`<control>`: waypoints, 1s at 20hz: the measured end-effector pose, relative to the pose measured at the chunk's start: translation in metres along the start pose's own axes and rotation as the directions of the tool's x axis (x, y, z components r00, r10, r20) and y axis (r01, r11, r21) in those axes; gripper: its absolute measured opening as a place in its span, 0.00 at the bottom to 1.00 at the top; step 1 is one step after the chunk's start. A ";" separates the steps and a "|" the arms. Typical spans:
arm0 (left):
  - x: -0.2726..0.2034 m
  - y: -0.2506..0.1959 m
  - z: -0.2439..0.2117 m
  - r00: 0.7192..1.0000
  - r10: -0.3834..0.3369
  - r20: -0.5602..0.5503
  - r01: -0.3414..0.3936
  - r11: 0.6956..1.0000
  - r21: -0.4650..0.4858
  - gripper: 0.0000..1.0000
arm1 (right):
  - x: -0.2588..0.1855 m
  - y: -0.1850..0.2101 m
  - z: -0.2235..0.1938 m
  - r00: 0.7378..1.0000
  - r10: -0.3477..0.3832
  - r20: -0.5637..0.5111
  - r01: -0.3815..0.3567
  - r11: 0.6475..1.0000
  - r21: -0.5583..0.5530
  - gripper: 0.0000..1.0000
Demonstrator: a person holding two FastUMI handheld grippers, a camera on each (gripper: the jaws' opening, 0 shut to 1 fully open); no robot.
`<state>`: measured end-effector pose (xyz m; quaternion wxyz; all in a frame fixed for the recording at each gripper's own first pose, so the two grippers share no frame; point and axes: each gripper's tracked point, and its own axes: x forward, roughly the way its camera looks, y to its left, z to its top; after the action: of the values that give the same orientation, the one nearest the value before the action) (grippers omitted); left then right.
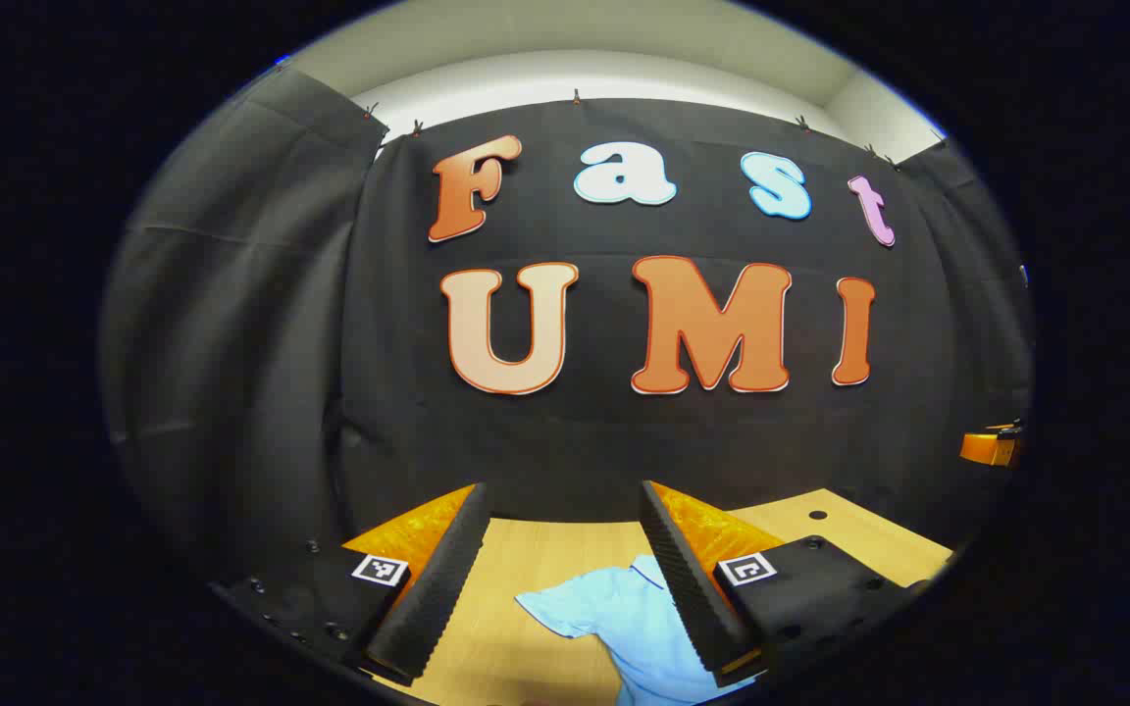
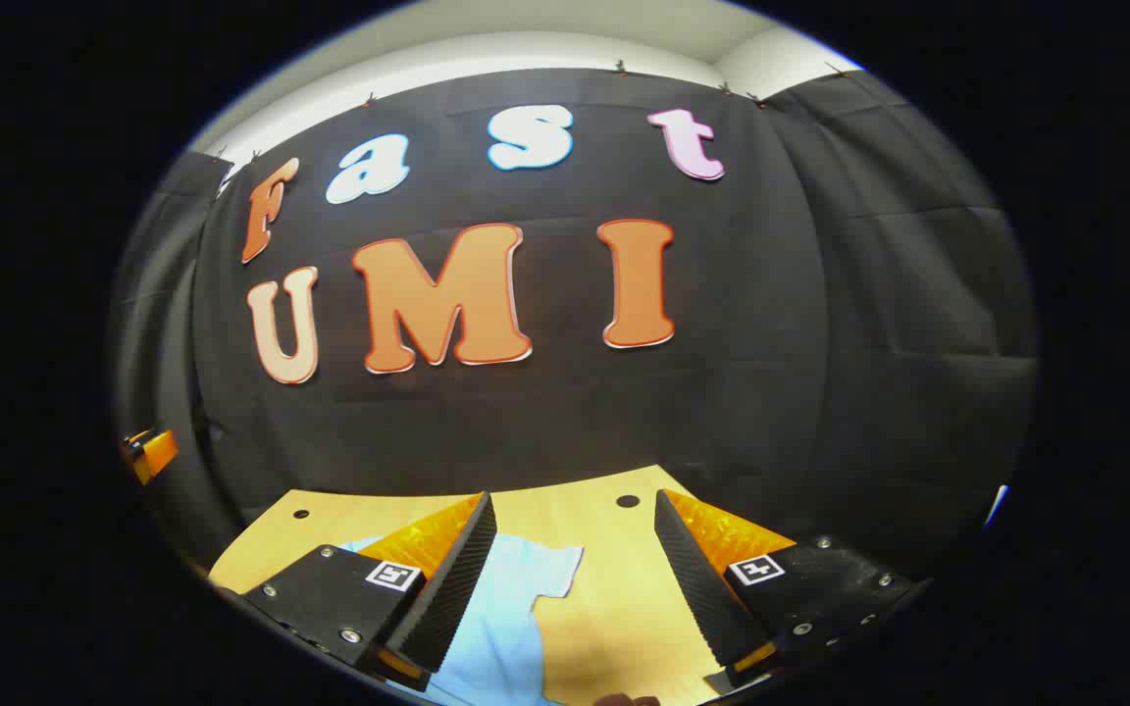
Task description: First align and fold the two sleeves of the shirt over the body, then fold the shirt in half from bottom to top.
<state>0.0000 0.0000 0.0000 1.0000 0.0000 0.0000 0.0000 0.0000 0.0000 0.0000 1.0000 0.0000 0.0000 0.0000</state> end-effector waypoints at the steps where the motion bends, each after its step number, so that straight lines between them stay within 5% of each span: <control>1: 0.005 0.007 -0.002 1.000 0.001 -0.007 -0.001 1.000 -0.014 0.99 | 0.000 0.005 0.000 1.000 -0.004 -0.009 0.004 1.000 -0.006 0.98; 10: 0.039 0.015 -0.013 0.999 -0.004 -0.050 -0.001 0.994 -0.107 0.99 | 0.020 -0.007 -0.012 0.995 -0.049 -0.088 0.051 0.998 0.026 0.99; 20: 0.072 -0.003 -0.014 0.998 0.028 -0.051 -0.031 0.999 -0.043 0.99 | 0.069 -0.020 -0.044 0.979 -0.031 -0.200 0.037 0.999 0.023 0.99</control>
<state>0.0721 -0.0029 -0.0144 0.9993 -0.0219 0.0252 0.0148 0.0693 -0.0199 -0.0439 0.9947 0.0131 0.1004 -0.0171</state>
